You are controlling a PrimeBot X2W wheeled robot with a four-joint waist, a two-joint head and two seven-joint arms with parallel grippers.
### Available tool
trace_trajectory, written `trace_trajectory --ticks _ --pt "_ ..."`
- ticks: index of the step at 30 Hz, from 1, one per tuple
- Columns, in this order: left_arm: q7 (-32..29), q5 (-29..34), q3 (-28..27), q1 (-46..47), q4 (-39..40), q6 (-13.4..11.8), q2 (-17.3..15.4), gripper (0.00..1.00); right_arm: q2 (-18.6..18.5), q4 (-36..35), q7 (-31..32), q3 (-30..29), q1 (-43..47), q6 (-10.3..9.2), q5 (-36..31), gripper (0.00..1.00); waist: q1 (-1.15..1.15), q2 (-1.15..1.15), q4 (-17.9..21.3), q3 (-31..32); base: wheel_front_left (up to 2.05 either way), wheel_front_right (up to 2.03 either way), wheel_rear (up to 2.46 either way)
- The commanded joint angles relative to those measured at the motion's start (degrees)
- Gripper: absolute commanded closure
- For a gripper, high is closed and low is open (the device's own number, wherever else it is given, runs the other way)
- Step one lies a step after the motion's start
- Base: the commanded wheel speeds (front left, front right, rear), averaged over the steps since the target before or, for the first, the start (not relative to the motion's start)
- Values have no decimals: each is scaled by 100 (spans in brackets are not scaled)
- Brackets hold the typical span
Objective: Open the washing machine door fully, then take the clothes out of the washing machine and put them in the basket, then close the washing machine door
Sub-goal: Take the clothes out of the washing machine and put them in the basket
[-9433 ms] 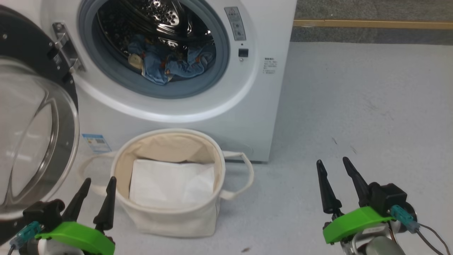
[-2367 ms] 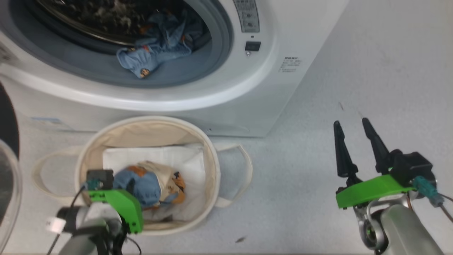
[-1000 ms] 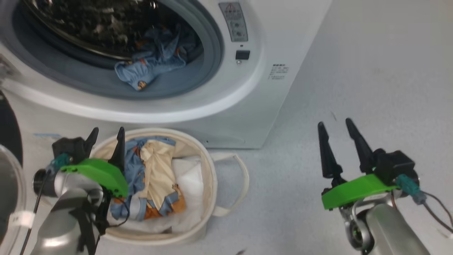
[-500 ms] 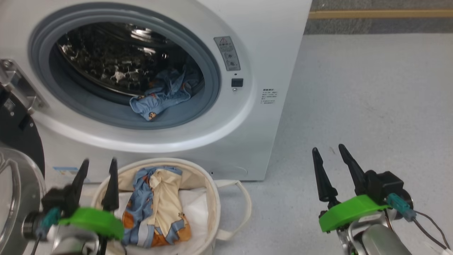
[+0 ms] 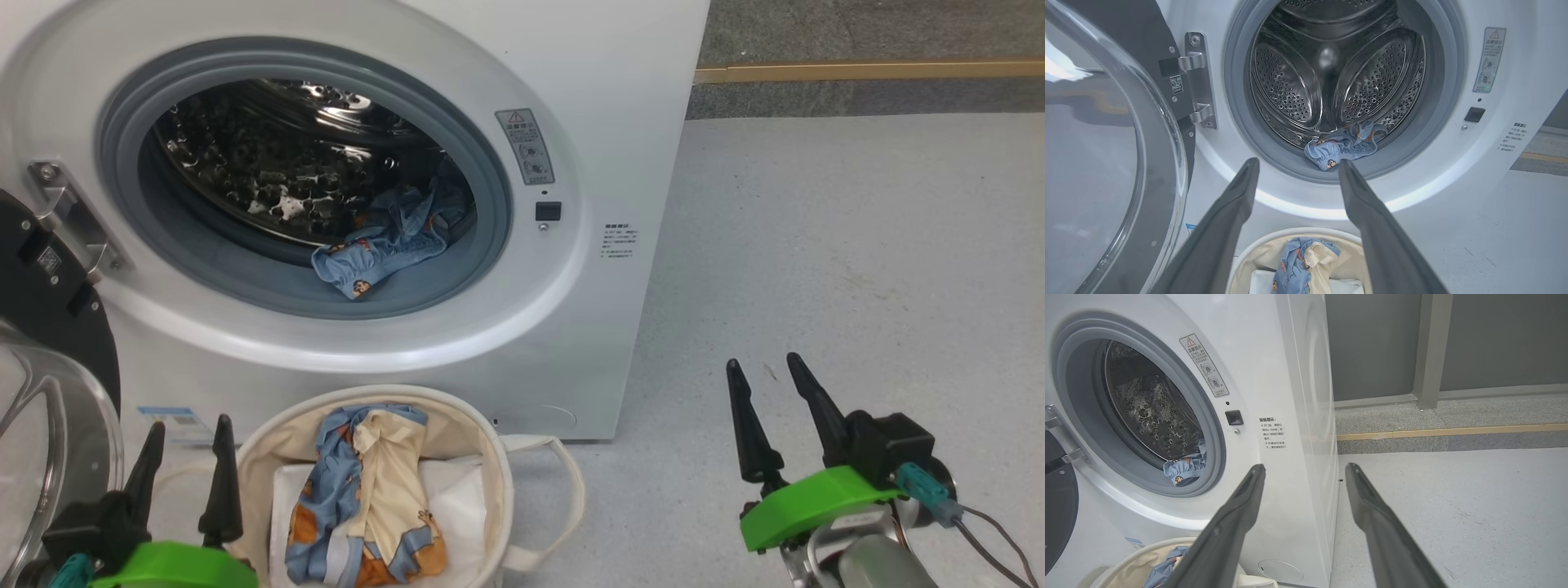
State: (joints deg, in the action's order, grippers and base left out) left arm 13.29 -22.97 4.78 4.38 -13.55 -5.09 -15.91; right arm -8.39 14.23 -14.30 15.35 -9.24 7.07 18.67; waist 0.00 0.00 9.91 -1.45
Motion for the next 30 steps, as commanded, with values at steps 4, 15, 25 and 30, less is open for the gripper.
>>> trace_trajectory --ticks 4,15,25,30 --pt "-65 -27 -198 121 234 -31 -186 0 -2 -198 -70 74 -109 42 -25 0 0 0 -6 -11 0 0 0" --pt "-343 -180 -111 103 224 22 -208 0 6 -209 -70 46 -143 42 -35 0 0 0 -9 -29 0 0 0" --pt "-388 -216 -29 125 198 44 -223 0 3 -208 -70 33 -163 42 -43 0 0 0 -12 -41 0 0 0" --pt "-391 -237 4 158 158 59 -230 0 4 -192 -70 45 -165 42 -37 0 0 0 -17 -38 0 0 0"
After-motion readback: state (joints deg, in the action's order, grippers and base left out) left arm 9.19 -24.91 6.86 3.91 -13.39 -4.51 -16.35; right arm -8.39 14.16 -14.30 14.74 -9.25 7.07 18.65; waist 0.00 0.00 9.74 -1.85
